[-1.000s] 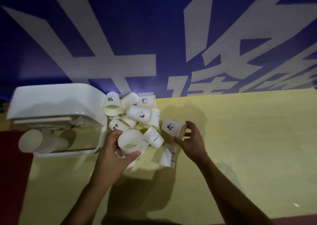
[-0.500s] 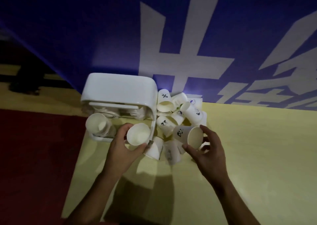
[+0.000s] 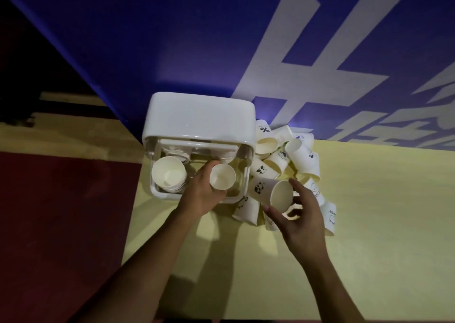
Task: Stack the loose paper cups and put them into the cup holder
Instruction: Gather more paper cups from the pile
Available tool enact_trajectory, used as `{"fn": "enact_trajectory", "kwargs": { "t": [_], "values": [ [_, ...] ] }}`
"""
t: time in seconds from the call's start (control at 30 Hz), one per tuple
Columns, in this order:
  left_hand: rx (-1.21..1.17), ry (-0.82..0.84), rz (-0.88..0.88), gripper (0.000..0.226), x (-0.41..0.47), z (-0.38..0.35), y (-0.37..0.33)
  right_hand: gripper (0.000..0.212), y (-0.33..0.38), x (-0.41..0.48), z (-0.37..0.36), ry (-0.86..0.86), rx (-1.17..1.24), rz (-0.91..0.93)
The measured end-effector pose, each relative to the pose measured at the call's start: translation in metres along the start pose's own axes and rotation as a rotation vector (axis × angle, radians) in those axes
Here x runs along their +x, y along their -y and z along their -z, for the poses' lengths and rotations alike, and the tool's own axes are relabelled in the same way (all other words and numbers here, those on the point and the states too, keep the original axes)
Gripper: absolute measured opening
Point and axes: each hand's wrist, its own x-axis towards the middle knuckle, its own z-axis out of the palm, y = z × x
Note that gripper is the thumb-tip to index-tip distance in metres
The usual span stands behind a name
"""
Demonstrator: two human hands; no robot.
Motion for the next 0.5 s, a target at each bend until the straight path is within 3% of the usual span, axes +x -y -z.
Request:
{"fn": "enact_trajectory", "kwargs": {
  "t": [0.27, 0.5],
  "values": [
    [-0.024, 0.129, 0.038, 0.081, 0.005, 0.005, 0.009, 0.081, 0.01, 0.009, -0.03, 0.056, -0.042, 0.007],
    [-0.083, 0.152, 0.04, 0.102, -0.003, 0.012, 0.014, 0.081, 0.022, 0.027, -0.075, 0.191, -0.117, 0.148]
  ]
}}
